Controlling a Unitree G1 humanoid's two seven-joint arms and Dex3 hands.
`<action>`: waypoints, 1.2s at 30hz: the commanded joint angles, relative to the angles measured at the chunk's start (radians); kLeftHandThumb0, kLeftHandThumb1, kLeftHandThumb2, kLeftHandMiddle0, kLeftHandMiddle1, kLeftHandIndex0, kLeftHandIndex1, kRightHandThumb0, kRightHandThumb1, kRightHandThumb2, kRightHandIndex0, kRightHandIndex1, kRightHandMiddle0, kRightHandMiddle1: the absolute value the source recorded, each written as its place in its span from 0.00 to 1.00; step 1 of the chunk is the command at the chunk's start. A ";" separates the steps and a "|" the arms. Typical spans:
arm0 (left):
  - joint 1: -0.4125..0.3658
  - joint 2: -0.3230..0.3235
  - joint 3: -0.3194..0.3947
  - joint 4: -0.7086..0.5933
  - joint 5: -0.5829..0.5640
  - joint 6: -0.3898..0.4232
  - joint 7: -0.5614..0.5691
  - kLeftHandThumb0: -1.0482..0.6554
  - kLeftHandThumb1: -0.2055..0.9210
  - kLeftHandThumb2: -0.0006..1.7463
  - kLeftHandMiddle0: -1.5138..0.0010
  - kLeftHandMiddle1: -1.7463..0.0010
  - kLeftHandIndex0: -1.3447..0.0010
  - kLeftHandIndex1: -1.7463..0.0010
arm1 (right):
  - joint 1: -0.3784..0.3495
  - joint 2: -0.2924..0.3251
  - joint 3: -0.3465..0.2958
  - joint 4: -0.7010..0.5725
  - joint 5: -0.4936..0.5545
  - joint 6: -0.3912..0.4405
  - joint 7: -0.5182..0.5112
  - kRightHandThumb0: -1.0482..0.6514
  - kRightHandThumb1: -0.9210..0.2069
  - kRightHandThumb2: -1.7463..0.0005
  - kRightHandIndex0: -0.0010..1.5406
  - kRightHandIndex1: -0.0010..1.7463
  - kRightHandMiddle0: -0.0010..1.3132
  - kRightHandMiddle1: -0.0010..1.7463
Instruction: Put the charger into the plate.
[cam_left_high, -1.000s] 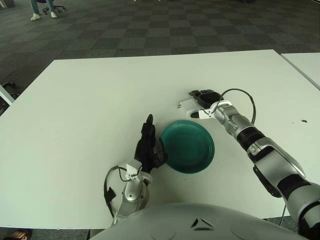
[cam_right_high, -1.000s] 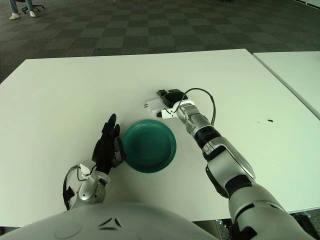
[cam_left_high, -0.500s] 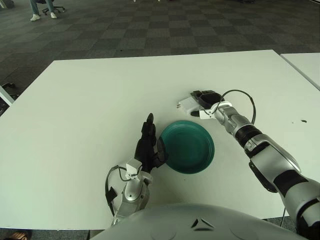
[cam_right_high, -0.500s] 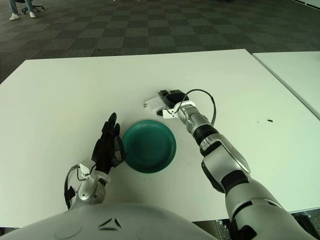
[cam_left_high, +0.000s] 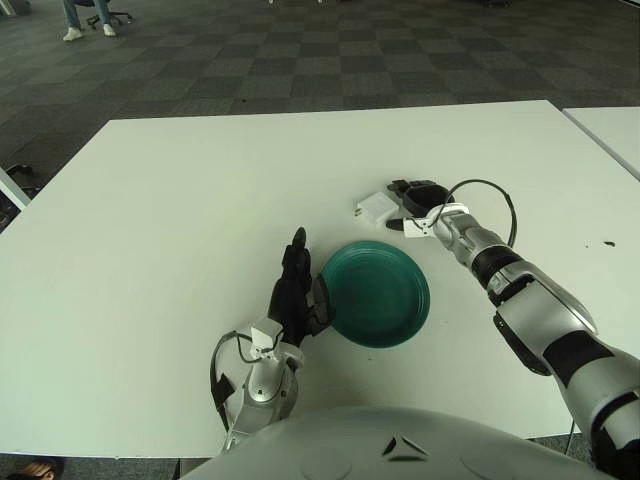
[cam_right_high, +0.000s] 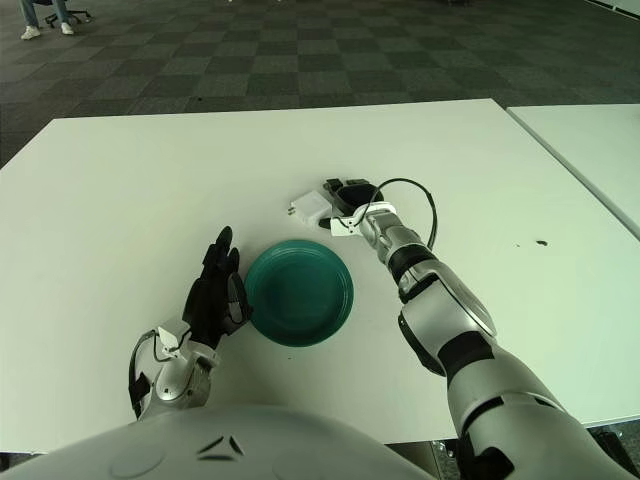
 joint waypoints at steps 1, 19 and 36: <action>-0.004 0.000 0.014 0.003 -0.009 -0.005 -0.013 0.01 1.00 0.60 0.99 1.00 1.00 0.96 | 0.031 -0.003 0.038 0.006 -0.022 -0.024 0.014 0.19 0.00 0.70 0.22 0.01 0.00 0.31; -0.017 -0.002 0.023 0.028 -0.008 -0.021 -0.030 0.01 1.00 0.59 0.97 0.99 1.00 0.96 | -0.023 -0.045 0.074 -0.056 -0.037 -0.056 0.041 0.17 0.00 0.70 0.21 0.00 0.00 0.28; -0.019 -0.012 0.000 0.066 0.039 -0.086 -0.021 0.00 1.00 0.58 0.97 1.00 1.00 0.95 | -0.062 -0.107 0.146 -0.180 -0.148 -0.078 0.056 0.15 0.00 0.71 0.16 0.00 0.00 0.21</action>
